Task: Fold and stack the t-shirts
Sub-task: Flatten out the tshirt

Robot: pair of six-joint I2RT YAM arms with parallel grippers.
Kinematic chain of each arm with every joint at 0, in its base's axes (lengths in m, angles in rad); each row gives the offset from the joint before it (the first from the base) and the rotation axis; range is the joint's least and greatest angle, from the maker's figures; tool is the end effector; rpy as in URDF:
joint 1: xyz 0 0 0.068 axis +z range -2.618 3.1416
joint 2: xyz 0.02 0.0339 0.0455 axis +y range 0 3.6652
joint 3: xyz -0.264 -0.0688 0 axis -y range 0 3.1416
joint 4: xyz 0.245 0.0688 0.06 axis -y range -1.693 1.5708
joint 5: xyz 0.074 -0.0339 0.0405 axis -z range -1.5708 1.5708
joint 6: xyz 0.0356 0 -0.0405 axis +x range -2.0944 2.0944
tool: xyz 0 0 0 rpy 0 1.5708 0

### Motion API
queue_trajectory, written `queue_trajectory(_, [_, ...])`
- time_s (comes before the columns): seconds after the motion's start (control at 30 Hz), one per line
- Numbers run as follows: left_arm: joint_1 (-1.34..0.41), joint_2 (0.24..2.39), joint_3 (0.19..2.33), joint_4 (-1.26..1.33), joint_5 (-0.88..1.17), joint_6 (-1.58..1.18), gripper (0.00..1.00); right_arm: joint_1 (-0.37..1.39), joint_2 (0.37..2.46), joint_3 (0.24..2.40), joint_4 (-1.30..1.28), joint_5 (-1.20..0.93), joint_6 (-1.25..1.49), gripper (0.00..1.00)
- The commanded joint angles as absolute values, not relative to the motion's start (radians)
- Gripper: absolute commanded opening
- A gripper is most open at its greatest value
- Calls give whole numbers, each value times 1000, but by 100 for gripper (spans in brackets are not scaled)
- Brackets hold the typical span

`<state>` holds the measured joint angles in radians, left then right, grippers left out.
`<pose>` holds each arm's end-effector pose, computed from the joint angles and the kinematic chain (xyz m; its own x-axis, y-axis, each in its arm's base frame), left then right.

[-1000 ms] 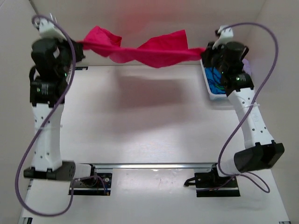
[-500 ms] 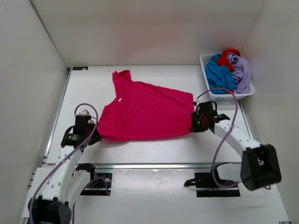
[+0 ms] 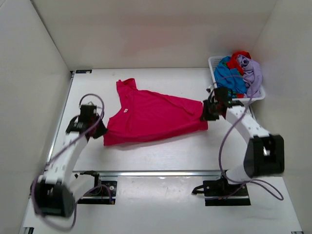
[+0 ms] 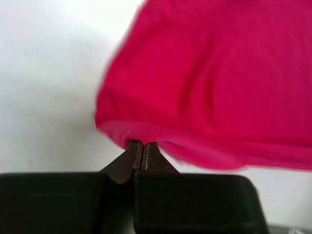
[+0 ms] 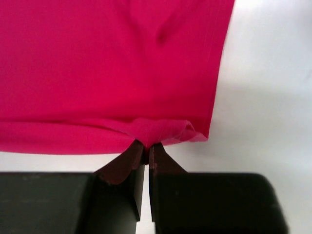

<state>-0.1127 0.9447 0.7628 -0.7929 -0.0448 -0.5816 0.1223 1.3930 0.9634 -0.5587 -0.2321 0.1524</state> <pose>0.1777 -0.0185 0.2514 -0.7351 -0.4691 -0.4894 -0.3788 0.8829 -0.2774 0.2777 0.0424 0.2351 -0.8563 0.0436 -0.5146 -0.1157 0.9549 0.2734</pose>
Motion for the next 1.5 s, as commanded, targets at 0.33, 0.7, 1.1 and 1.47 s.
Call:
queue_trajectory(0.33, [-15,1914,2567,-915,-282,-371,0,103,2050,2524,-705,-3,77,0])
queue_trajectory(0.7, [12,1407,1574,-691,-253,-360,0,80,1580,1525,-357,-6,15,0])
queue_trajectory(1.1, [-182,783,789,-883,-135,-541,0,250,1154,766,-520,-20,193,0])
queue_trajectory(1.47, [-198,659,878,-1019,-238,-551,0,61,1034,851,-631,-173,110,0])
